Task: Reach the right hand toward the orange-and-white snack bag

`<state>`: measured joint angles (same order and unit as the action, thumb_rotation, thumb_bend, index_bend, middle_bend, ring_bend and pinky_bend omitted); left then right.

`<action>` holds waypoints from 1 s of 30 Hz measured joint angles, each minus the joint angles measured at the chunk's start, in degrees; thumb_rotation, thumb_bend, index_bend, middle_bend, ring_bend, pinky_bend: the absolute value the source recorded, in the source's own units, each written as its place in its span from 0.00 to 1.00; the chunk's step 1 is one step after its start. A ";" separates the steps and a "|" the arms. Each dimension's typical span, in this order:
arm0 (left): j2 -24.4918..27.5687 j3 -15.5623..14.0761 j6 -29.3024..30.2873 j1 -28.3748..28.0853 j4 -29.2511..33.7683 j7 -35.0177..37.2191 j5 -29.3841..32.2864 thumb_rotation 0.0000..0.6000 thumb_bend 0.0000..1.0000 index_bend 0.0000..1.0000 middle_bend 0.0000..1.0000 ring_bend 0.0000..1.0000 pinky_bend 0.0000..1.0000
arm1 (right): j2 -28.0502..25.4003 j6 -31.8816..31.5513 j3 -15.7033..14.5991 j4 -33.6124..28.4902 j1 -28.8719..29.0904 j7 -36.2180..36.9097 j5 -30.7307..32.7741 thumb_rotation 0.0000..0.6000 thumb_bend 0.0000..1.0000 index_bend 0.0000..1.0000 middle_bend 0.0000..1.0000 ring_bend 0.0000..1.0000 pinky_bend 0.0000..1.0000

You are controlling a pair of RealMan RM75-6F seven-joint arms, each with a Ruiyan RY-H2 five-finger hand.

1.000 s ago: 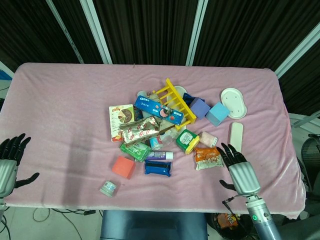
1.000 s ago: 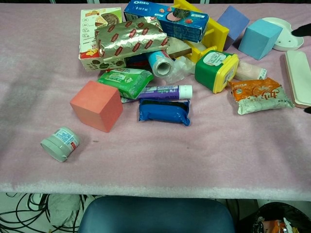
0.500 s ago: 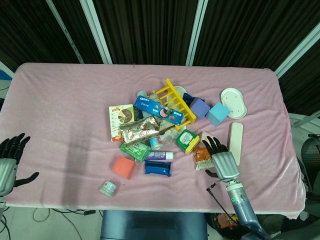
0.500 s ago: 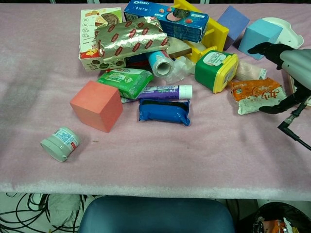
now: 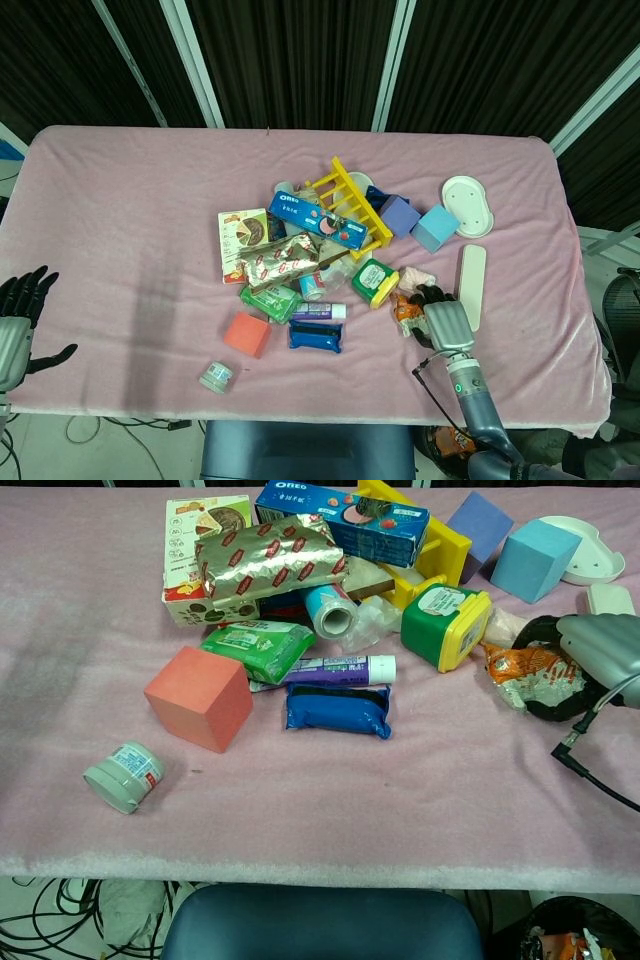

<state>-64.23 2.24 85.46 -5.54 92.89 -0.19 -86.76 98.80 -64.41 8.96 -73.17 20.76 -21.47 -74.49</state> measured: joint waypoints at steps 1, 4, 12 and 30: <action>-0.01 0.01 0.04 0.01 0.02 0.01 -0.01 1.00 0.00 0.00 0.00 0.00 0.00 | 0.02 -0.11 0.00 -0.06 0.00 0.26 -0.07 1.00 0.53 0.78 0.65 0.62 0.71; -0.05 0.01 0.15 0.03 -0.01 0.02 -0.12 1.00 0.00 0.00 0.00 0.00 0.00 | -0.10 -1.10 -0.05 -0.70 0.00 1.88 -1.13 1.00 0.56 0.81 0.67 0.65 0.72; -0.13 -0.10 0.53 0.11 -0.11 0.04 -0.60 1.00 0.00 0.00 0.00 0.00 0.00 | -3.72 -7.13 0.01 -7.69 -0.40 6.62 -7.03 1.00 0.57 0.81 0.67 0.65 0.72; -0.38 -0.55 1.68 0.36 -0.36 -0.64 -2.33 1.00 0.00 0.00 0.00 0.00 0.00 | -25.09 -27.32 -9.72 -24.17 -11.08 23.54 -26.34 1.00 0.57 0.81 0.67 0.64 0.72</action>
<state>-64.62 1.69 87.14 -5.17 92.52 -0.83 -89.09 73.72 -91.73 -0.76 -97.34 9.68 2.07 -100.83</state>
